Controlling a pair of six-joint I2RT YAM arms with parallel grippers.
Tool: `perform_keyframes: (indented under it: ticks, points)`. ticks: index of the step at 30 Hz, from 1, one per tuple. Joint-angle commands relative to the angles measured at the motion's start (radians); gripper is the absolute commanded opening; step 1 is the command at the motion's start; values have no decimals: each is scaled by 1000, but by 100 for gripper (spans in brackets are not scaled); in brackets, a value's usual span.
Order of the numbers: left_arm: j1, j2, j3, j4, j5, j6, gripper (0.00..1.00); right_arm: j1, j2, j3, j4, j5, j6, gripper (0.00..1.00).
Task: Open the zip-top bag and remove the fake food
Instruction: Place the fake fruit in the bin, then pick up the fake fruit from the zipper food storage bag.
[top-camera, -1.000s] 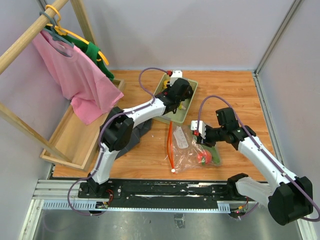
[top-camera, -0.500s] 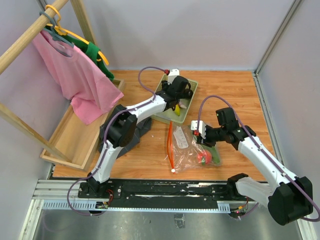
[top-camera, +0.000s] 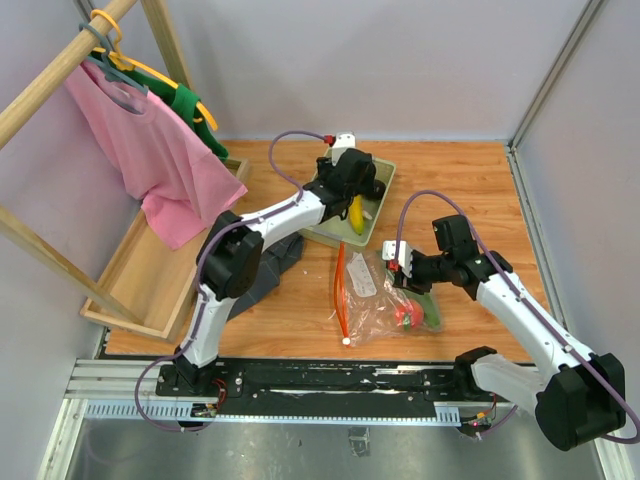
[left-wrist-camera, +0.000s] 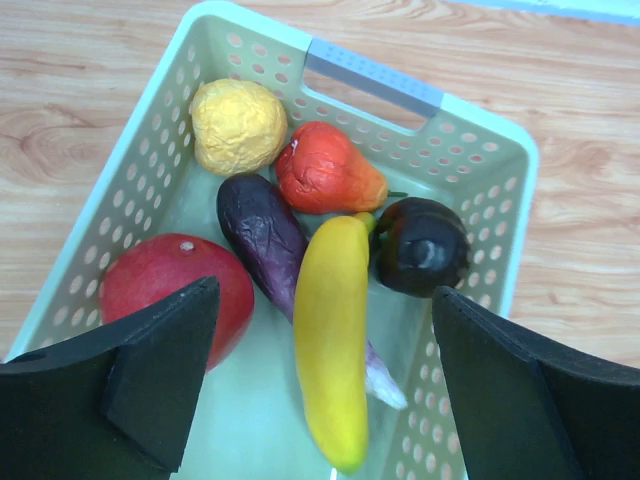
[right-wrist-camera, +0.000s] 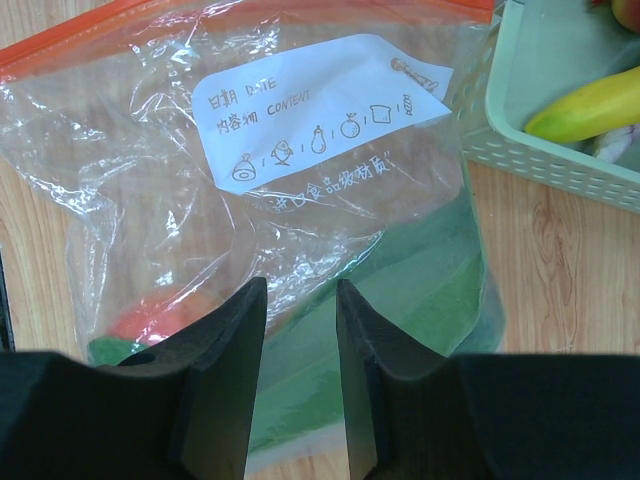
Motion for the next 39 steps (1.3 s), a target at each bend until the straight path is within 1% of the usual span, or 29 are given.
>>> perform_keyframes:
  ticks: [1, 5, 6, 9, 13, 17, 21, 23, 32, 39]
  points:
    - [5, -156, -81, 131, 64, 38, 92, -15, -13, 14, -28, -31, -9, 36]
    - [5, -241, -183, 212, 193, 79, 97, -17, -14, 15, -33, -36, -10, 36]
    - [6, -261, -210, 233, 223, 82, 99, -18, -14, 15, -35, -39, -12, 36]
    - [8, -318, -284, 287, 300, 92, 99, -21, -14, 17, -42, -47, -17, 36]
    - [18, -390, -377, 349, 440, 91, 99, -23, -16, 19, -51, -54, -24, 38]
    - [26, -483, -507, 461, 549, 79, 99, -27, -18, 24, -69, -73, -42, 39]
    - [28, -587, -643, 577, 585, 66, 99, -29, -23, 27, -89, -93, -64, 40]
    - [30, -634, -703, 610, 604, 66, 99, -30, -27, 27, -98, -100, -75, 40]
    - [31, -848, -903, 693, 728, 28, 99, -31, -63, 32, -143, -145, -130, 43]
    - [31, -1063, -1100, 783, 783, -31, 95, -37, -97, 57, -241, -219, -236, 47]
